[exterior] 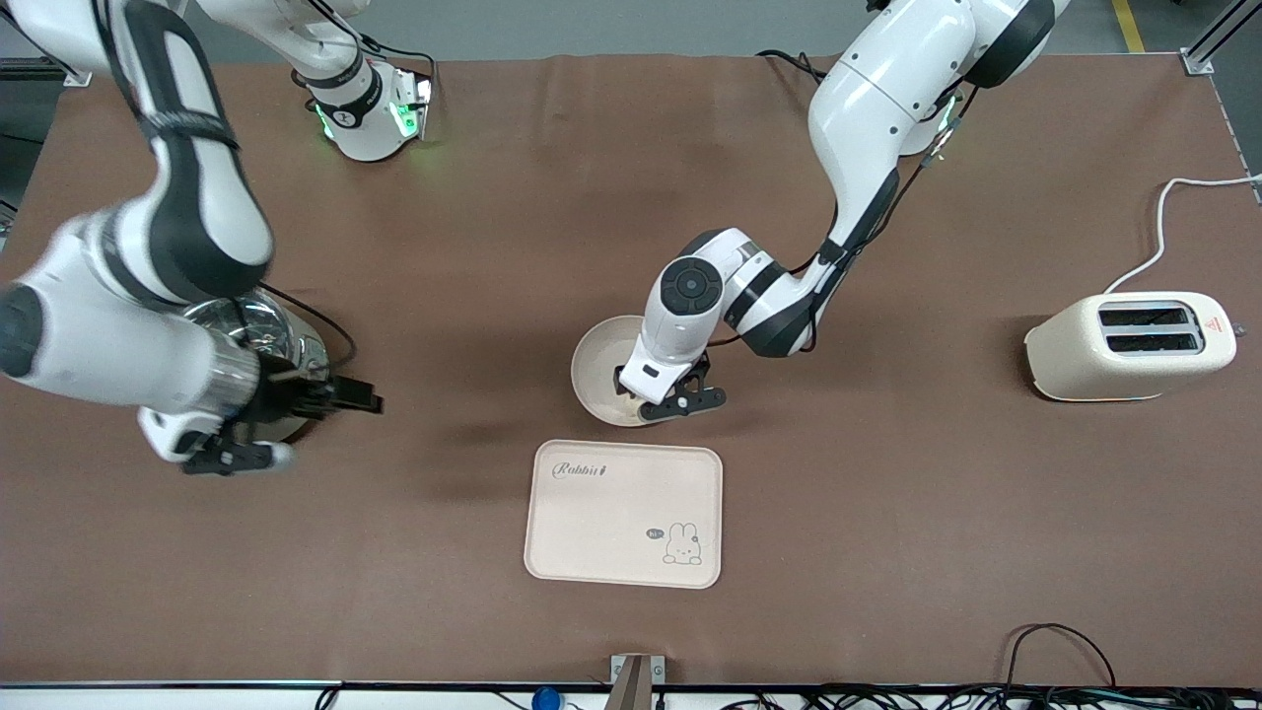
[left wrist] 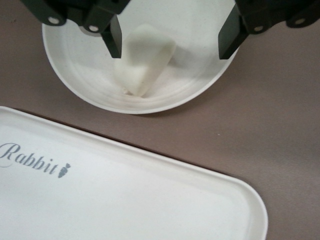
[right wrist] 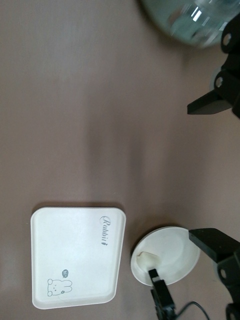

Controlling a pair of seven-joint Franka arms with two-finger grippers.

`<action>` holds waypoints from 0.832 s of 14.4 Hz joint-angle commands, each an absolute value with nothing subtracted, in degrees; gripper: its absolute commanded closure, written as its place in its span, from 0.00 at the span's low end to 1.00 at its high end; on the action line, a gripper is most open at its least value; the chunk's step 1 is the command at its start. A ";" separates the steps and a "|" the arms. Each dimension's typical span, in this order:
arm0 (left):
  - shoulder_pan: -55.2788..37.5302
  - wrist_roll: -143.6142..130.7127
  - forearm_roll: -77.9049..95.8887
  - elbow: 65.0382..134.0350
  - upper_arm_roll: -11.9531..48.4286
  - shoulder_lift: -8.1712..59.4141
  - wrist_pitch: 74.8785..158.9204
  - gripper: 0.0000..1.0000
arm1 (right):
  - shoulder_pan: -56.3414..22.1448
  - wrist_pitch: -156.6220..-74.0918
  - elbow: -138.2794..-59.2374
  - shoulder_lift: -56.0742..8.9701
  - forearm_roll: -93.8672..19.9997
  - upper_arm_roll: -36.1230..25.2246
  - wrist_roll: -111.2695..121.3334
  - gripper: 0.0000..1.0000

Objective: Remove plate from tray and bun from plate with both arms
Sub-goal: 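Grasp the bun with the left gripper while the right gripper withdraws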

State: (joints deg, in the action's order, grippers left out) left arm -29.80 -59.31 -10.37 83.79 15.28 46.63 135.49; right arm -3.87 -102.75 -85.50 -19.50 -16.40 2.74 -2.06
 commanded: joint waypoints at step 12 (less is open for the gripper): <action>-31.99 -59.41 -11.60 76.20 15.03 53.35 136.67 0.47 | 3.25 -85.43 -89.91 1.14 -3.26 -2.64 -6.50 0.00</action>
State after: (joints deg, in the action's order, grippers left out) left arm -31.48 -59.26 -10.38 77.93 15.26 52.44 136.40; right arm 4.27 -84.33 -87.76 -0.21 -5.41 -2.13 -5.08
